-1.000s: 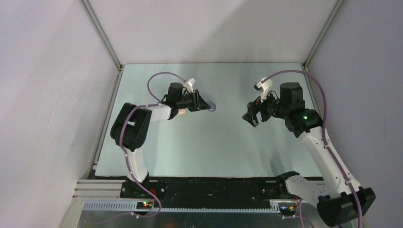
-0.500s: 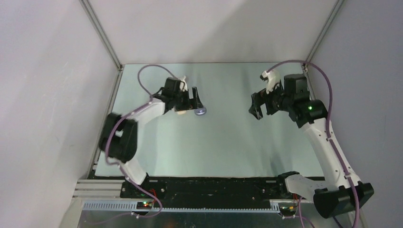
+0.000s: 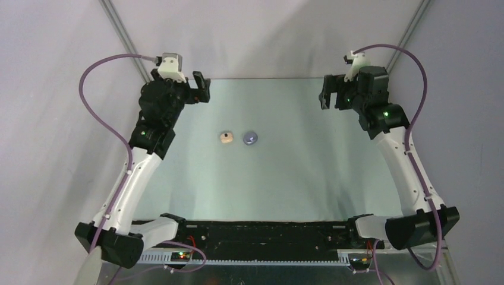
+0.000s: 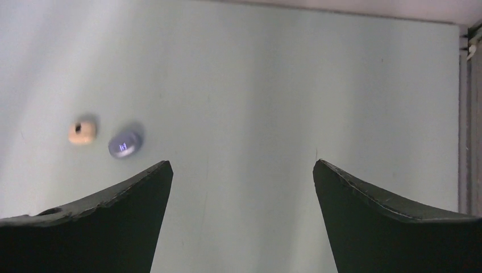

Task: Insert the wireless bluetooth earbuds into the charging case
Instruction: Reset both arms

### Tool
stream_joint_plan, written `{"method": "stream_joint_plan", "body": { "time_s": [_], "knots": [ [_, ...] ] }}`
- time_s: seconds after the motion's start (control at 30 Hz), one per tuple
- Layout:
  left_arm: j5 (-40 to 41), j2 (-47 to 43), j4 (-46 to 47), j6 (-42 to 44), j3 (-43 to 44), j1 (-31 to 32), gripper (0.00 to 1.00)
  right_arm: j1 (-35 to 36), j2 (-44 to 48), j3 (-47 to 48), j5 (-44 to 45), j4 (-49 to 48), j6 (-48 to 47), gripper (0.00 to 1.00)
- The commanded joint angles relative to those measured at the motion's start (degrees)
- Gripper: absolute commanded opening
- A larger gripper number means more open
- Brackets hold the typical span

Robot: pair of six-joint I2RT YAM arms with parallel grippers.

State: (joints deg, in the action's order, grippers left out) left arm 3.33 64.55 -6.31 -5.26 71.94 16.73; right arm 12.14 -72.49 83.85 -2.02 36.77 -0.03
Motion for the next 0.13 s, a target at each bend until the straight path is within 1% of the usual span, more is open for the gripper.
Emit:
{"method": "stream_joint_plan", "body": {
  "time_s": [0.0,0.03,0.1],
  "knots": [
    [-0.90,-1.04,-6.94,4.67,-2.79,-4.39,1.00,-0.06,-5.03,5.09,3.53,-9.98,6.47,1.00],
    [-4.59,-2.93,-6.03,5.84,-5.10,-4.89,1.00,-0.04,-7.25,6.86,3.63,-10.23,7.84,0.99],
    [-7.28,-5.31,-2.62,8.35,-8.78,-5.85,1.00,-0.06,-9.78,7.66,3.00,-11.65,8.91,0.99]
  ]
}}
